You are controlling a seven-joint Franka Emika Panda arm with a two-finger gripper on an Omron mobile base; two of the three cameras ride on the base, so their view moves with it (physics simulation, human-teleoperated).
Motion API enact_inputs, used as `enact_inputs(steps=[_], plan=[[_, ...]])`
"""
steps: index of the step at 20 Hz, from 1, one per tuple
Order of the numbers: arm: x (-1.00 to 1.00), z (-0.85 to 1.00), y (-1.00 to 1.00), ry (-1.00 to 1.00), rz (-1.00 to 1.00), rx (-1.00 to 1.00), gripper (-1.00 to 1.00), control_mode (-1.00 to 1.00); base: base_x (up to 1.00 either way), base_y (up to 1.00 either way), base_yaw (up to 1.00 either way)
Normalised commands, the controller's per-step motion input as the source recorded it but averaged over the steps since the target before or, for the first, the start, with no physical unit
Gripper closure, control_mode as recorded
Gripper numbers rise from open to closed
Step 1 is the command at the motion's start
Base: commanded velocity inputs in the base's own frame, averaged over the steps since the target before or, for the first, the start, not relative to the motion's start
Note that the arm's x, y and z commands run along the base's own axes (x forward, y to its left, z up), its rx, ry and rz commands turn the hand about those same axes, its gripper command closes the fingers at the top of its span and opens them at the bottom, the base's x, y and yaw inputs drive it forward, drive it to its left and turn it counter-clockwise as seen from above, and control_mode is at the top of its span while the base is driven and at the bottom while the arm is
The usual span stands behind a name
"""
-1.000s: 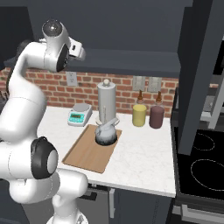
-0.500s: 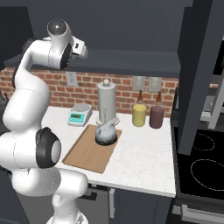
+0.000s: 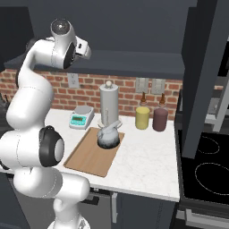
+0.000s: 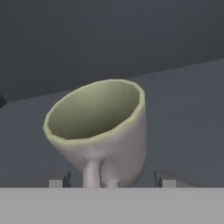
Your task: Pick the kettle from the counter and place it on the tray. Then pick the mug from the cabinet and place it on the tray. Then close the cabinet doors.
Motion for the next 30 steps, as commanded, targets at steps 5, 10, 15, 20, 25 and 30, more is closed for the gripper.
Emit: enact_inputs(steps=[5,10,15,20,25,30], plan=[[-0.04,0.00,0.00,-0.01,0.00,0.00,1.00,-1.00,0.00,0.00,0.00],[-0.01,-0.01,0.00,-0.01,0.00,0.00,1.00,-1.00,0.00,0.00,0.00],[0.00,-0.01,0.00,0.00,0.00,0.00,1.00,-1.00,0.00,0.00,0.00],[-0.46,0.00,0.00,-0.07,0.03,0.00,1.00,-1.00,0.00,0.00,0.00],[-0.99,0.00,0.00,-0.10,0.11,0.00,1.00,-1.00,0.00,0.00,0.00],[-1.00,0.00,-0.10,-0.06,0.17,-0.01,1.00,-1.00,0.00,0.00,0.00]])
